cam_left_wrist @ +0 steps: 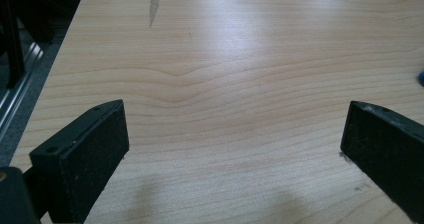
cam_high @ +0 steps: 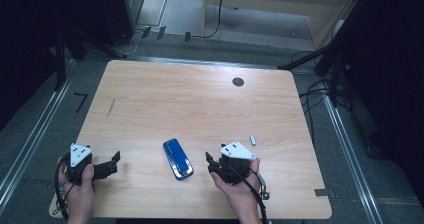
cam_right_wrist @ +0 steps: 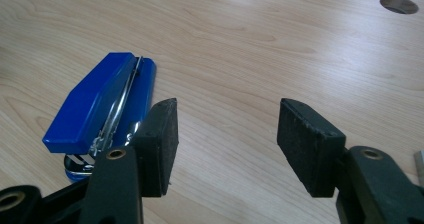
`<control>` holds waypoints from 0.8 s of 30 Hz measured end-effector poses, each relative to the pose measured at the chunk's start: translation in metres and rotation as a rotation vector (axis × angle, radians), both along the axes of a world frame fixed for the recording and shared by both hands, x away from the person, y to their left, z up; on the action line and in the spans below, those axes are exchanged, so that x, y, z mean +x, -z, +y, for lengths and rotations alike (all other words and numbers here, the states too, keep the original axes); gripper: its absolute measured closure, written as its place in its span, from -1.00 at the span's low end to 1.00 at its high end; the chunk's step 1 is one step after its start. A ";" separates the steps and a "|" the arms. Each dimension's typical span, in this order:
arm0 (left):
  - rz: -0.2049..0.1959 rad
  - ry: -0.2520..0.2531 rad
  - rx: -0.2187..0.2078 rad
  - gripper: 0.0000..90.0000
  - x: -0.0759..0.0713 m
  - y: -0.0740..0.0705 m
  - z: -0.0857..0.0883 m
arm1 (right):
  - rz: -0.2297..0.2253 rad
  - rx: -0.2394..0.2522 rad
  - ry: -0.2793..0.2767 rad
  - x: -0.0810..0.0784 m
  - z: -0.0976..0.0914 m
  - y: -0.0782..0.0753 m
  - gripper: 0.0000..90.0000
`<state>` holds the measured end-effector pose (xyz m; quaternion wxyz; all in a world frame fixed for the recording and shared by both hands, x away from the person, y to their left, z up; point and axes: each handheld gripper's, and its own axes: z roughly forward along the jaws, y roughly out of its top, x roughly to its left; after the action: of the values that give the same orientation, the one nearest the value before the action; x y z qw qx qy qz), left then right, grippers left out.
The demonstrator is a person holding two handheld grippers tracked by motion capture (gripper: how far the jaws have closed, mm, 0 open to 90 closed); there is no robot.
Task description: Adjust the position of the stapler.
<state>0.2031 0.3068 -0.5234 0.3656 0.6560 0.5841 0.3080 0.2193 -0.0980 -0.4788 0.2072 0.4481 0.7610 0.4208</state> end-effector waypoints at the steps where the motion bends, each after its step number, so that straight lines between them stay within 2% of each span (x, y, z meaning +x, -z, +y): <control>1: 0.000 0.000 0.000 -1.00 0.000 0.000 0.000 | 0.000 0.000 -0.004 0.001 0.002 0.000 -0.04; 14: 0.007 -0.001 0.006 -1.00 0.001 0.000 -0.001 | 0.022 -0.001 -0.058 0.003 0.029 -0.001 -0.04; 24: 0.004 0.003 0.012 -1.00 0.000 0.000 -0.002 | 0.037 -0.011 -0.102 0.001 0.053 0.006 -0.11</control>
<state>0.2035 0.3050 -0.5235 0.3608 0.6596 0.5822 0.3095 0.2202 -0.0450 -0.4843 0.1737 0.4152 0.7889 0.4183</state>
